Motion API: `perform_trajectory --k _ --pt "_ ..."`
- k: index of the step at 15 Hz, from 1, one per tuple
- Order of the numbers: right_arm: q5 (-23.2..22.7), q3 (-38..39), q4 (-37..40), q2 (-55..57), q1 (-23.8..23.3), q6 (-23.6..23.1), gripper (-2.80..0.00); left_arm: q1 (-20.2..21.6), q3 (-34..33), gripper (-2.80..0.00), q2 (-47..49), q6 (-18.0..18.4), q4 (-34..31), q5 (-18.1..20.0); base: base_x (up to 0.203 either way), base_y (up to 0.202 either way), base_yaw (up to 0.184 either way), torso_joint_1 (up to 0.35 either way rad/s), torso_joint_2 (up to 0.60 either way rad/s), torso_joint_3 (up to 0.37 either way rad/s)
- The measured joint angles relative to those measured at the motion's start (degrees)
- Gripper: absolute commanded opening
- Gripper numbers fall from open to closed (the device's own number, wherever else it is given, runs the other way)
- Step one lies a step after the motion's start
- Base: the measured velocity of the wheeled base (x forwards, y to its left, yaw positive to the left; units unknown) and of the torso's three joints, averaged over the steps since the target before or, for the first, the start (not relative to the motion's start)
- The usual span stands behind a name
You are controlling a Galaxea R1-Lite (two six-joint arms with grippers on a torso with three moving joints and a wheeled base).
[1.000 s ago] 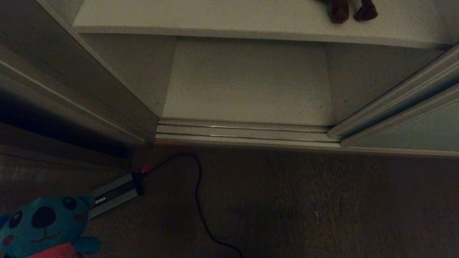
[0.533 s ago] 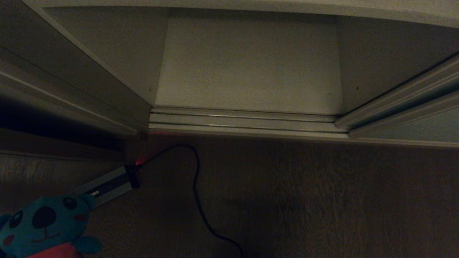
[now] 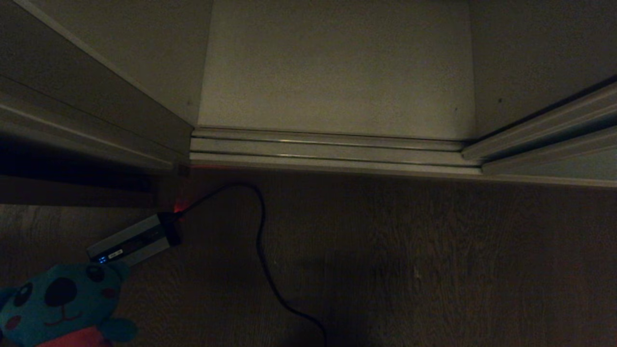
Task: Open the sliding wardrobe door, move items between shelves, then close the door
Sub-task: Place the blue doll on the lower shelf
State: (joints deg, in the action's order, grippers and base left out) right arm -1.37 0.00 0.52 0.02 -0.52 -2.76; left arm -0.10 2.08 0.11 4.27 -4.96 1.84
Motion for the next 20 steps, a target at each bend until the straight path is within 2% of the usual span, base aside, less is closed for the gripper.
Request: perform_trajectory --k 6,7,9,12,14,16,18,20 --pt "0.0 0.0 0.0 0.0 0.0 0.0 -2.80 0.0 0.3 -2.80 0.0 1.2 -1.1 0.4 0.000 0.000 0.000 0.000 0.00 0.000" --pt "0.0 0.0 0.0 0.0 0.0 0.0 -2.80 0.0 0.4 -2.80 0.0 2.0 -1.5 0.4 0.000 0.000 0.000 0.000 0.00 0.000" --pt "0.0 0.0 0.0 0.0 0.0 0.0 -2.80 -0.1 0.7 -2.80 0.1 6.3 -1.9 1.6 0.000 0.000 0.000 0.000 0.00 0.000" --pt "0.0 0.0 0.0 0.0 0.0 0.0 -2.80 -0.2 0.5 -2.80 0.1 7.2 -1.0 1.8 0.000 0.000 0.000 0.000 0.00 0.000" --pt "0.0 0.0 0.0 0.0 0.0 0.0 -2.80 -0.2 -0.1 -2.80 0.1 6.5 1.6 1.9 0.000 0.000 0.000 0.000 0.00 0.000" --pt "0.0 0.0 0.0 0.0 0.0 0.0 -2.80 -0.2 3.7 -2.80 1.1 5.5 3.5 2.2 0.000 0.000 0.000 0.000 0.00 0.000" --pt "0.0 0.0 0.0 0.0 0.0 0.0 -2.80 -0.2 8.3 -2.80 5.3 4.8 4.2 4.3 0.000 0.000 0.000 0.000 0.00 0.000" --pt "0.0 0.0 0.0 0.0 0.0 0.0 -2.80 -0.2 13.2 -2.80 12.9 2.7 5.2 8.1 0.000 0.000 0.000 0.000 0.00 0.000"
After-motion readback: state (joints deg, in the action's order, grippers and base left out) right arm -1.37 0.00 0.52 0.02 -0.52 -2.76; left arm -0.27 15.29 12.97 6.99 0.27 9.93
